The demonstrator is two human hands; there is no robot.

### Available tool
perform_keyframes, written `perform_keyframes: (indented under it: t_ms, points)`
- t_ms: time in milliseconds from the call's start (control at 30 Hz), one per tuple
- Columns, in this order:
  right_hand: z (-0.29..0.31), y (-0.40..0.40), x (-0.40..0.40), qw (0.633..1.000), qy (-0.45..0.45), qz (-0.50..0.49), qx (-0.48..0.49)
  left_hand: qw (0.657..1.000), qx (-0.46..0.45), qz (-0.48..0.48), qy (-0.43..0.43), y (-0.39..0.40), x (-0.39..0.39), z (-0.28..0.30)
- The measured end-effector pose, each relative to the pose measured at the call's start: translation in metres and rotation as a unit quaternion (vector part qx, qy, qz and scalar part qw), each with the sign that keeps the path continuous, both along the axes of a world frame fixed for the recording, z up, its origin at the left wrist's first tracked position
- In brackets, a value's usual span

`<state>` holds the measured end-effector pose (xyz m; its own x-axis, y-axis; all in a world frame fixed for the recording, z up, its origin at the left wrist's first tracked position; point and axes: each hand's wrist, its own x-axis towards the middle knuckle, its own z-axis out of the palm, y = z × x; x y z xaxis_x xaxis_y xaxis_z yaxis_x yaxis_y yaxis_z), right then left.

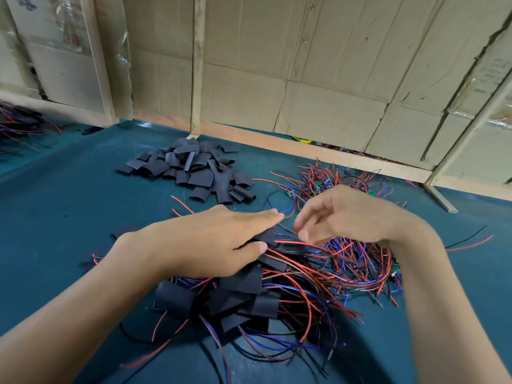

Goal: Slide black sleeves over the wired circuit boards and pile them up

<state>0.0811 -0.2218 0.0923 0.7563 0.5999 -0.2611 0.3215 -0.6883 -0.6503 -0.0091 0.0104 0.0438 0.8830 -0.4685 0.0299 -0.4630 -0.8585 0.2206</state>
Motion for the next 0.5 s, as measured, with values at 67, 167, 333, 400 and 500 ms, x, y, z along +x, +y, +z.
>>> perform_keyframes:
  t_ms: [67, 167, 333, 400, 500]
  points:
    - [0.000, -0.018, 0.015, 0.994, -0.071, -0.077, 0.021, 1.000, 0.015, 0.019, 0.011, 0.000, 0.001, -0.004]
    - [-0.008, -0.050, 0.041, 0.943, -0.220, -0.251, 0.010, 0.996, 0.064, 0.004, -0.056, -0.011, -0.004, -0.009]
    - [-0.047, -0.074, 0.056, 0.921, -0.189, -0.335, -0.068, 0.990, 0.073, 0.002, -0.122, -0.022, -0.006, -0.008]
    - [-0.061, -0.073, 0.055, 0.913, -0.179, -0.333, -0.153, 0.986, 0.038, 0.021, -0.158, -0.018, -0.002, -0.002]
    - [-0.058, -0.074, 0.057, 0.915, -0.174, -0.350, -0.100, 0.966, -0.135, 0.081, -0.207, -0.001, 0.007, 0.005]
